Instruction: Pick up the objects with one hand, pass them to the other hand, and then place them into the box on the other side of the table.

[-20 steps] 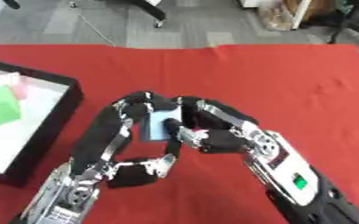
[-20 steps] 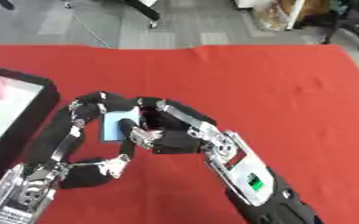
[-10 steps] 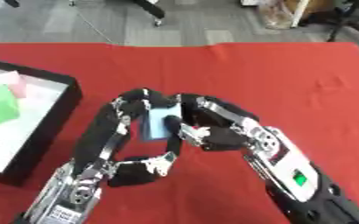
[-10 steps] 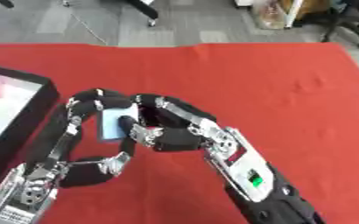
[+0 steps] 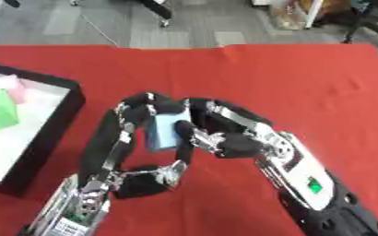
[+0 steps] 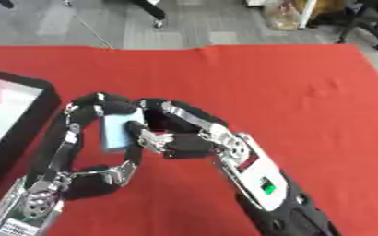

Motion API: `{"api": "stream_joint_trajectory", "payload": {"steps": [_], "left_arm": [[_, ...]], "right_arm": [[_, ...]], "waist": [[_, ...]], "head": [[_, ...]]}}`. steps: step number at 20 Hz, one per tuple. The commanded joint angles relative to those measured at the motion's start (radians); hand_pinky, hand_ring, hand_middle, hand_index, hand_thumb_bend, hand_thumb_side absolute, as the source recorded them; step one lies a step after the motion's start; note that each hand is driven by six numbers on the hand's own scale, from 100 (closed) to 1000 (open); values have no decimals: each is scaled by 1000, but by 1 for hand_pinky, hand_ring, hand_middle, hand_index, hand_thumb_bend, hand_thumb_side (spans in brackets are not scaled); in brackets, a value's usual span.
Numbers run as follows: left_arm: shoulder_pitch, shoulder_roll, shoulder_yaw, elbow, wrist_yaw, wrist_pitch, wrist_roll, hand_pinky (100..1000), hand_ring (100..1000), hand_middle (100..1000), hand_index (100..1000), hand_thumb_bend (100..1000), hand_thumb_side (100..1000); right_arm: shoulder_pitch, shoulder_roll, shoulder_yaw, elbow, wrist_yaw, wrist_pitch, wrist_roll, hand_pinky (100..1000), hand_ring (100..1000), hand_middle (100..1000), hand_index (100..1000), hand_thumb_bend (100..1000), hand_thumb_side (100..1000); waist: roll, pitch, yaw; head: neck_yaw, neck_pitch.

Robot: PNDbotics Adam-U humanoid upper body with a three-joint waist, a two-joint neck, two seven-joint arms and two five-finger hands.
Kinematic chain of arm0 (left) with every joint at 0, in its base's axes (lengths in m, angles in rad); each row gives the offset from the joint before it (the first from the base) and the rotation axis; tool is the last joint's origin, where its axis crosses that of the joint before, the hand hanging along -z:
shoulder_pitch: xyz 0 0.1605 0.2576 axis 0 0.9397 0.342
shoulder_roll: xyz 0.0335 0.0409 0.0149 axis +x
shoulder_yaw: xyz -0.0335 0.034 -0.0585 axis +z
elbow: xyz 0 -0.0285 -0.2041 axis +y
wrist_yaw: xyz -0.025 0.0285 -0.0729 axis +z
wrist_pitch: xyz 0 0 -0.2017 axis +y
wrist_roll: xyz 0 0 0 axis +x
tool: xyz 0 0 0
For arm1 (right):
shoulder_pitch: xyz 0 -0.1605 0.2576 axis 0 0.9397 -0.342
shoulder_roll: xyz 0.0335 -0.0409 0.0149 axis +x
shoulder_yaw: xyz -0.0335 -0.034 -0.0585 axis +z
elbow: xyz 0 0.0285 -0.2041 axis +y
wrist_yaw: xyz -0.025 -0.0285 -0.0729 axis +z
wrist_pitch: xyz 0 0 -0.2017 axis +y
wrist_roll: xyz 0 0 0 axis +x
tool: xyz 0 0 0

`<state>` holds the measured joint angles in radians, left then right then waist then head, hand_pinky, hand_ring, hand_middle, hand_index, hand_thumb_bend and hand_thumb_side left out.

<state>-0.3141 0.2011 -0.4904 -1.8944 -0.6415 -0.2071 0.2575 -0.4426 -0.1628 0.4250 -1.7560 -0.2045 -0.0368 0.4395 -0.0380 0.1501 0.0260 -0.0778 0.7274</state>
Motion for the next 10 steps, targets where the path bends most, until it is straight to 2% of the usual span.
{"api": "stream_joint_trajectory", "payload": {"steps": [1, 3, 8, 10], "left_arm": [[8, 14, 35, -11, 13, -1, 18, 499, 356, 287, 537, 100, 369], [16, 13, 37, -7, 11, -2, 21, 497, 356, 288, 538, 100, 380], [30, 10, 42, -1, 7, -7, 31, 495, 356, 289, 538, 100, 393], [35, 10, 44, -1, 9, -8, 37, 494, 356, 289, 539, 100, 400]], "right_arm": [[-7, 0, -29, -2, -59, -2, -40, 670, 662, 586, 762, 100, 1000], [-6, 2, -34, 7, -91, 17, -71, 671, 660, 590, 770, 100, 1000], [-4, 3, -56, 18, -171, 64, -150, 666, 651, 595, 773, 224, 1000], [-2, 4, -69, 23, -200, 77, -181, 668, 650, 595, 771, 236, 1000]], "waist": [[-5, 2, 0], [-5, 2, 0], [-4, 2, 0], [-4, 1, -1]], "head": [[-7, -2], [-7, -1], [-10, -1], [-13, -1]]}}
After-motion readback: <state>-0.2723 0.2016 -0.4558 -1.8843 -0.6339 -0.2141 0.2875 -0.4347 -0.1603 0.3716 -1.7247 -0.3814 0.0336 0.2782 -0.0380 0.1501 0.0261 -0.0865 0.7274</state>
